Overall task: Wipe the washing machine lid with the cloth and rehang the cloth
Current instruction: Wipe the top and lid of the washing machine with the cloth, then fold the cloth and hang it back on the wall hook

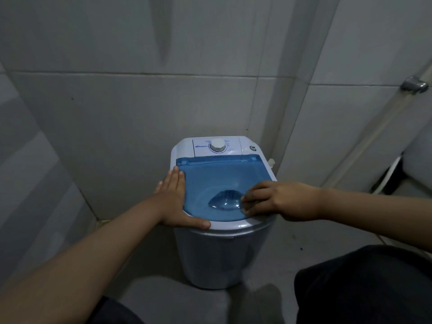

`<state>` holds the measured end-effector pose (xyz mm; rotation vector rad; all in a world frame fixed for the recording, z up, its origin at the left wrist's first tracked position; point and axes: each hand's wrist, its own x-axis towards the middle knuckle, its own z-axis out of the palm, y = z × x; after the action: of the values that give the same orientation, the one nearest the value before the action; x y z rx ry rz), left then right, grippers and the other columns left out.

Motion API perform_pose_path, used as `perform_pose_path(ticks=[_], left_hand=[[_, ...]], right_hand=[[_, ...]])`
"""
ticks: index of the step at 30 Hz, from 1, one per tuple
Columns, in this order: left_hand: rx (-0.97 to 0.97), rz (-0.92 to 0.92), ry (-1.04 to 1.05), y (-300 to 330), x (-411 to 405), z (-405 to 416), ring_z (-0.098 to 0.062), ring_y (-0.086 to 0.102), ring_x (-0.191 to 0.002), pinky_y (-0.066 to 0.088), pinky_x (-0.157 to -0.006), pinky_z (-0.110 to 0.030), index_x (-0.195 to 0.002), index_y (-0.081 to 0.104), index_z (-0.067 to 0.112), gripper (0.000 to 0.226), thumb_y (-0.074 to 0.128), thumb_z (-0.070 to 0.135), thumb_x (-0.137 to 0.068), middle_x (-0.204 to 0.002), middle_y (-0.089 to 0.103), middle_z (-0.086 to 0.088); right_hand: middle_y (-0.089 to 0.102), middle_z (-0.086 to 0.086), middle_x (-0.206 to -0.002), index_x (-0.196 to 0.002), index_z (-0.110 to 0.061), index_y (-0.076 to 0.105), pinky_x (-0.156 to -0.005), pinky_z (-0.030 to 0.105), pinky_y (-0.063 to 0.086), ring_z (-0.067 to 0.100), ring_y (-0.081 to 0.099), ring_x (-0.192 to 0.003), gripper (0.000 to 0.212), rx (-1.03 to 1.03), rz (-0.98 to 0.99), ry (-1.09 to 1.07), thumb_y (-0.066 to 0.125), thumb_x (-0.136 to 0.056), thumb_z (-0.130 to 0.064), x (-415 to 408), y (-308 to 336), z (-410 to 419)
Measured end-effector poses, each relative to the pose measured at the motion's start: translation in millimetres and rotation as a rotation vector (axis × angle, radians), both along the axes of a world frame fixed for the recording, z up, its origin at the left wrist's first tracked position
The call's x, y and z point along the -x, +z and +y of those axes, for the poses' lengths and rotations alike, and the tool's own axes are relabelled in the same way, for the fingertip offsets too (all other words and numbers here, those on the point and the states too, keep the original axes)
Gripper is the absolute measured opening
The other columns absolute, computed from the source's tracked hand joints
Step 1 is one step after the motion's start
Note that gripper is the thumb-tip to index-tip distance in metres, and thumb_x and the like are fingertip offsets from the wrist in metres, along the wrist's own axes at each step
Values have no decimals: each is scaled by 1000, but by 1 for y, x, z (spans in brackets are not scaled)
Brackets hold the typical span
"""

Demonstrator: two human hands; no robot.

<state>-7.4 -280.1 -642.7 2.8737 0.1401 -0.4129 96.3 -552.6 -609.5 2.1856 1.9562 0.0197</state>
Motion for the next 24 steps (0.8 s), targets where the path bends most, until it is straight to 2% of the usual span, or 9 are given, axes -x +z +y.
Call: perform_pose_path(ticks=[5, 7, 9, 12, 14, 17, 20, 22, 24], left_hand=[[-35, 17, 12, 5, 2, -3, -26, -30, -140, -10, -115, -45, -141, -28, 5, 153, 48, 93, -42, -151, -35, -13], [-27, 16, 25, 10, 2, -4, -27, -28, -141, -10, -116, -45, -141, -28, 4, 158, 45, 96, -35, -152, -33, -14], [5, -5, 21, 13, 3, -6, -28, -28, -141, -9, -115, -45, -141, -27, 3, 166, 37, 100, -22, -152, -33, -16], [174, -149, -2, 30, 8, -19, -25, -12, -146, 1, -117, -39, -147, -13, 8, 157, 45, 96, -30, -158, -17, -13], [402, -326, 71, 45, 6, -32, -22, 24, -142, 24, -112, -32, -147, 20, 13, 120, 64, 76, -55, -155, 23, -7], [761, -575, 196, 68, -6, -57, -14, 60, -110, 48, -93, -24, -119, 59, 16, 58, 73, 47, -72, -118, 64, 0], [918, -681, 216, 93, -15, -81, -7, 66, -85, 50, -71, -10, -97, 70, 16, 22, 71, 29, -79, -88, 70, 7], [930, -676, 183, 103, -21, -89, -4, 66, -83, 48, -69, -7, -98, 71, 20, 19, 69, 29, -81, -87, 71, 11], [902, -637, 121, 108, -29, -88, 3, 65, -85, 46, -70, -4, -98, 68, 33, 20, 72, 31, -78, -88, 70, 18]], right_hand=[[51, -5, -134, -121, -31, 55, -85, 43, 54, 27, 53, -114, 47, 198, -81, -171, 49, -85, -1, -3, 29, -1], [53, -2, -124, -116, -29, 57, -82, 39, 54, 27, 56, -108, 37, 276, -143, -248, 50, -87, -7, -1, 46, 5], [54, 3, -120, -118, -27, 60, -79, 31, 49, 25, 57, -104, 34, 184, -74, -367, 53, -89, -12, 5, 60, 11], [62, 4, -109, -117, -19, 64, -80, 24, 44, 20, 59, -98, 39, -267, 254, -578, 57, -82, -5, 16, 75, 16], [68, 3, -99, -110, -16, 67, -75, 23, 47, 17, 62, -91, 36, -551, 479, -713, 59, -78, -1, 22, 82, 21], [69, 10, -85, -94, -14, 68, -55, 18, 52, 17, 64, -72, 20, -913, 858, -843, 62, -81, 0, 26, 88, 31], [66, 7, -73, -80, -12, 66, -44, 14, 50, 10, 61, -57, 9, -1123, 1106, -935, 67, -81, -3, 24, 94, 41], [66, 7, -66, -73, -11, 64, -42, 15, 51, 9, 63, -49, 13, -1192, 1325, -957, 66, -82, -2, 19, 95, 47], [68, 12, -76, -83, -7, 66, -47, 23, 56, 17, 66, -57, 7, -1156, 1584, -955, 60, -87, -4, 10, 98, 50]])
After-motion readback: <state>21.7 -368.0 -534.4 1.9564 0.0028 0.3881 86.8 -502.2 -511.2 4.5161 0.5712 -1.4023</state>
